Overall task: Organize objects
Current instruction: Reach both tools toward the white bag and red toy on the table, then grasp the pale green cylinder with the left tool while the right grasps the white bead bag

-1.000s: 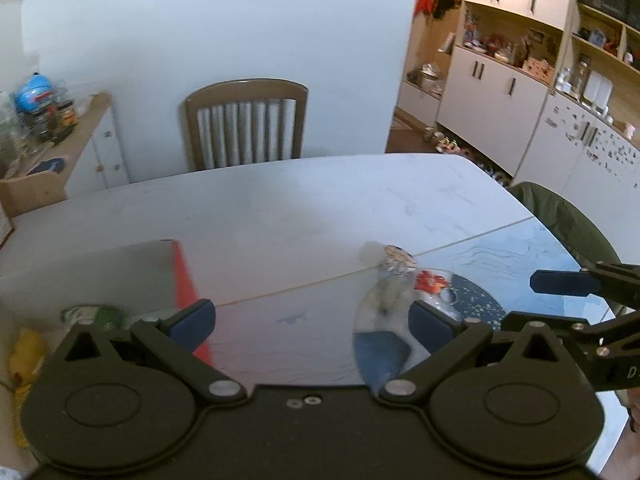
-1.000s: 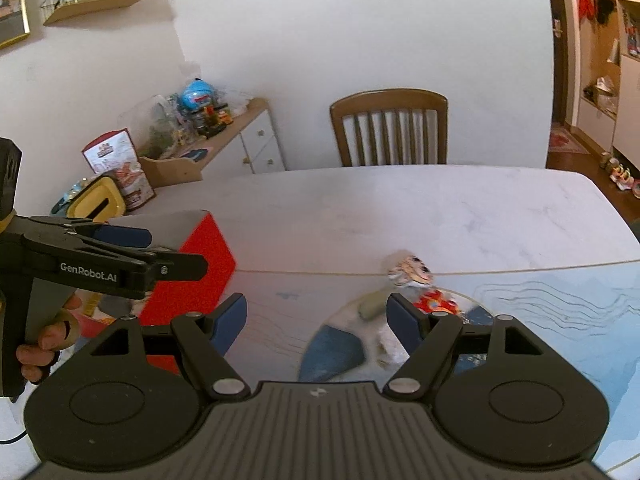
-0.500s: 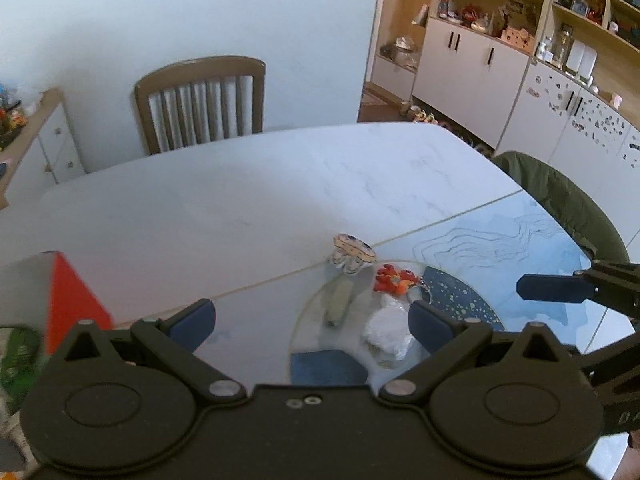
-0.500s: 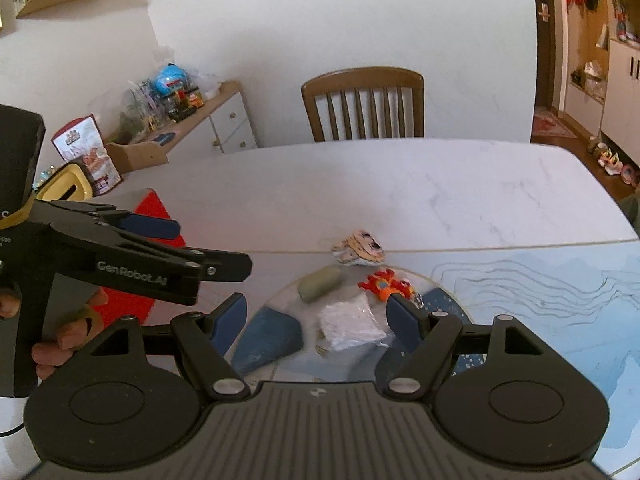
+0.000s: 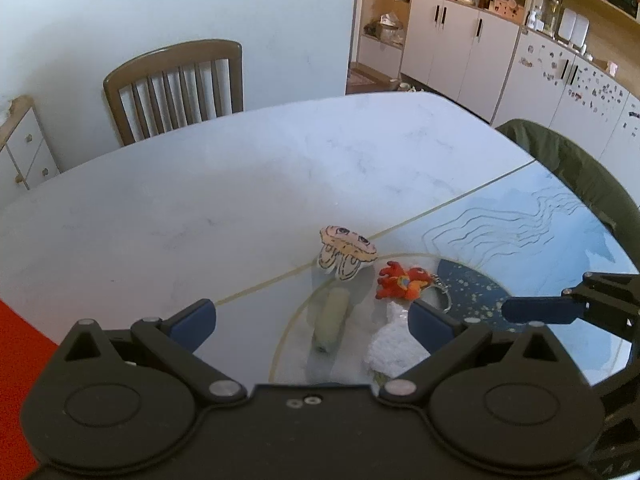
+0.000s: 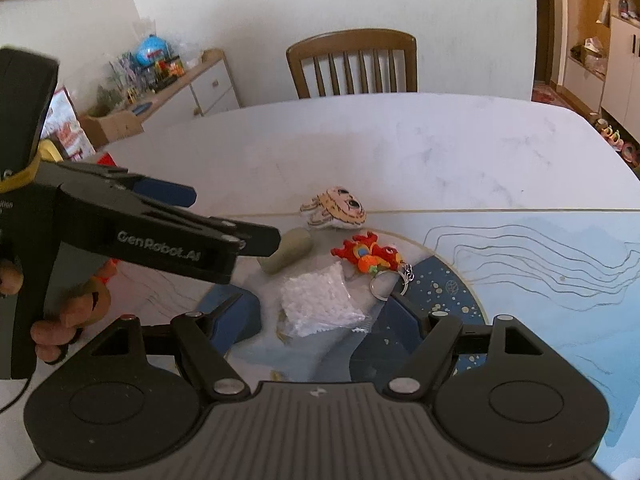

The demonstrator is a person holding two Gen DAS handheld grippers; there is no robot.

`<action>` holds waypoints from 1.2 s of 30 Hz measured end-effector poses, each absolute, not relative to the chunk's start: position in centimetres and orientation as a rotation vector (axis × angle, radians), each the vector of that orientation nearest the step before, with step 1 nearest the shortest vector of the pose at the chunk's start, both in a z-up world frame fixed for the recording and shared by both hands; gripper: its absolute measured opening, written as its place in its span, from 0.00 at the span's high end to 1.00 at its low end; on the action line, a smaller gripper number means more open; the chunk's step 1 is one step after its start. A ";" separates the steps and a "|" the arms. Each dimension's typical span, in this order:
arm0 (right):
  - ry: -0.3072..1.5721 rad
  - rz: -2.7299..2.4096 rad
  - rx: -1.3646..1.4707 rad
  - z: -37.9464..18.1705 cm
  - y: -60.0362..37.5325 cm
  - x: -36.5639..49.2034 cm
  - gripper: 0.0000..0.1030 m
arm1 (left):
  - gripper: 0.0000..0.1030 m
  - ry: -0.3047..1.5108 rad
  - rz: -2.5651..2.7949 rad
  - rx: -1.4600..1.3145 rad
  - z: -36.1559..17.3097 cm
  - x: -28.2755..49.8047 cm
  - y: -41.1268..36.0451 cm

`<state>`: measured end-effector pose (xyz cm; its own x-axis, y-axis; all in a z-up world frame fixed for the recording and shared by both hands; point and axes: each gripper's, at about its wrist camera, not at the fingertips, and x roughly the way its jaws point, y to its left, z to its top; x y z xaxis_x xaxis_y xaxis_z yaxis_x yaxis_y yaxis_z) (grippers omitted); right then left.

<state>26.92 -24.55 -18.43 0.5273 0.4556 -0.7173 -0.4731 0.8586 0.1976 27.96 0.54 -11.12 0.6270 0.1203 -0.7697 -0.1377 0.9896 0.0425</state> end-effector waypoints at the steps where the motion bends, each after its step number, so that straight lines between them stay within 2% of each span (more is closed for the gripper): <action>1: 0.851 0.558 -0.033 -18.7 -24.3 27.1 0.26 | 0.02 0.885 0.148 -0.020 -11.5 28.2 0.6; 9: 0.864 0.581 -0.095 -20.6 -22.7 28.2 0.25 | 0.06 0.921 0.170 -0.034 -13.7 29.8 1.5; 18: 0.861 0.598 -0.156 -21.6 -21.3 29.2 0.26 | 0.21 0.942 0.158 -0.040 -14.9 30.5 2.0; 22: 0.866 0.603 -0.166 -22.0 -21.1 29.3 0.26 | 0.31 0.946 0.137 -0.035 -15.2 30.6 1.8; 24: 0.869 0.601 -0.171 -22.2 -21.0 29.4 0.29 | 0.34 0.944 0.124 -0.031 -15.3 30.6 1.6; 26: 0.872 0.600 -0.175 -22.3 -20.9 29.5 0.34 | 0.45 0.947 0.105 -0.026 -15.4 30.7 1.4; 29: 0.876 0.595 -0.178 -22.5 -21.0 29.6 0.41 | 0.55 0.947 0.082 -0.016 -15.5 30.7 1.0; 31: 0.877 0.591 -0.184 -22.6 -21.0 29.6 0.43 | 0.59 0.947 0.074 -0.010 -15.5 30.7 0.8; 34: 0.874 0.589 -0.197 -22.5 -20.9 29.5 0.46 | 0.69 0.950 0.060 -0.011 -15.6 30.8 0.6; 36: 0.873 0.589 -0.200 -22.5 -20.9 29.4 0.47 | 0.72 0.950 0.059 -0.011 -15.6 30.9 0.6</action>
<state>29.38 -20.90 -22.49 0.4965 0.4035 -0.7685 -0.5618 0.8243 0.0699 30.85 0.57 -15.63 0.5800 0.0454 -0.8133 -0.0550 0.9984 0.0165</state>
